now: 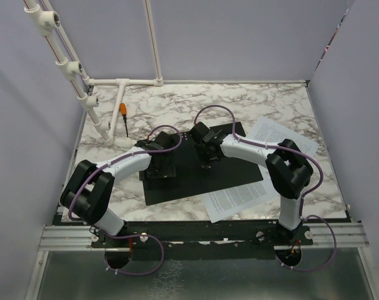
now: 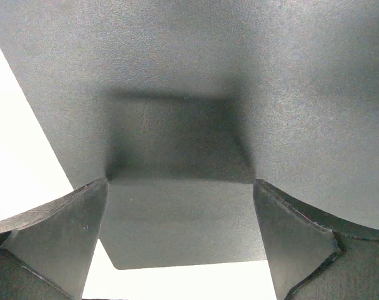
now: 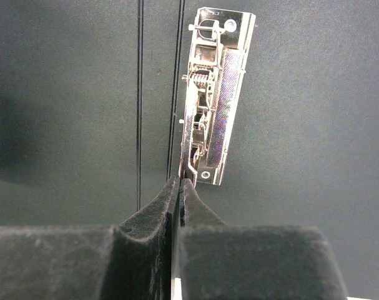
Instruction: Put the files into the folder
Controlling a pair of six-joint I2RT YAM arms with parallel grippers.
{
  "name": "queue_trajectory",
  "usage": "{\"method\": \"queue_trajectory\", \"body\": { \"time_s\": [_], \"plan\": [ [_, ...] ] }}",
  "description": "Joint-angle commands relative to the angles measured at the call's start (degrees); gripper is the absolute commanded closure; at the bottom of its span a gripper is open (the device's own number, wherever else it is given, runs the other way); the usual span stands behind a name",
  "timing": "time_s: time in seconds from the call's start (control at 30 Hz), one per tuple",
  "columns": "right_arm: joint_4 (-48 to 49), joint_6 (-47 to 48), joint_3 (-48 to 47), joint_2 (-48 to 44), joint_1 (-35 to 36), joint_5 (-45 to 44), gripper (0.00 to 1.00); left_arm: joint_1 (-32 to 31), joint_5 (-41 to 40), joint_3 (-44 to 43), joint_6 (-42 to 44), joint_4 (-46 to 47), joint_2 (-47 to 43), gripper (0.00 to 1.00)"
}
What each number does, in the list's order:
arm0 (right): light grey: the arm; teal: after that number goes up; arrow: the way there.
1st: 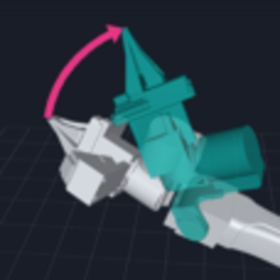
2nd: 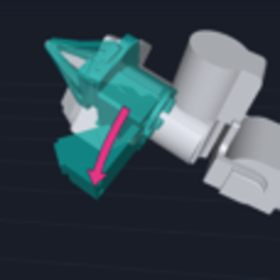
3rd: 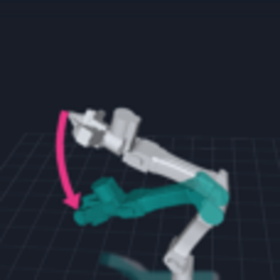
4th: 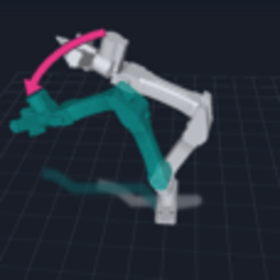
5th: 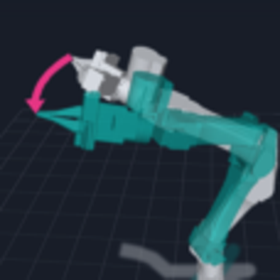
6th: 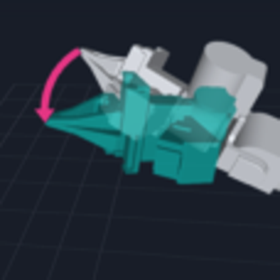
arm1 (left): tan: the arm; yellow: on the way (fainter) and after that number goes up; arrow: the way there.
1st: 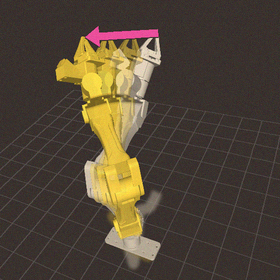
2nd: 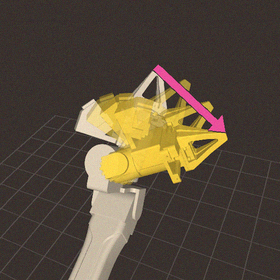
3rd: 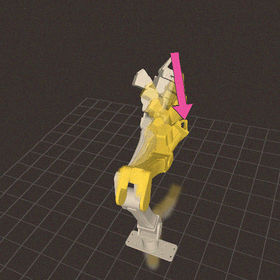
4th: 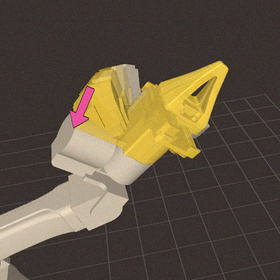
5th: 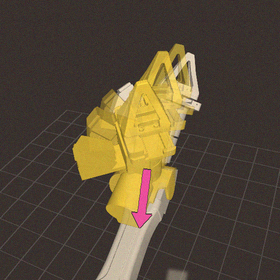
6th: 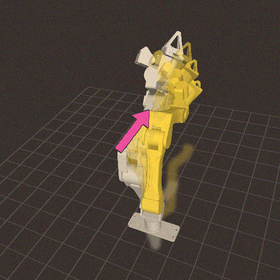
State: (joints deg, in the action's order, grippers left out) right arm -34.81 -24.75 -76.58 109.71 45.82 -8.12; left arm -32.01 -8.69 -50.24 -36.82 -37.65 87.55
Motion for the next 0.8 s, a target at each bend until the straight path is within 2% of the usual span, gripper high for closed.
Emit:
{"method": "queue_trajectory", "body": {
  "time_s": [0.0,0.43,0.77],
  "plan": [
    [-0.7,0.6,-1.0,1.4,0.5,-2.3,0.98,-0.2,-1.9,0.1,0.8,-0.8,1.2,0.01],
    [-0.8,0.3,1.0,2.4,0.4,-5.1,1.0,-0.3,-1.9,2.2,0.7,0.1,1.9,0.02],
    [-0.5,0.0,3.7,2.7,0.5,-7.3,1.0,-0.4,-1.3,3.5,0.4,1.2,2.8,0.07]
  ]
}}
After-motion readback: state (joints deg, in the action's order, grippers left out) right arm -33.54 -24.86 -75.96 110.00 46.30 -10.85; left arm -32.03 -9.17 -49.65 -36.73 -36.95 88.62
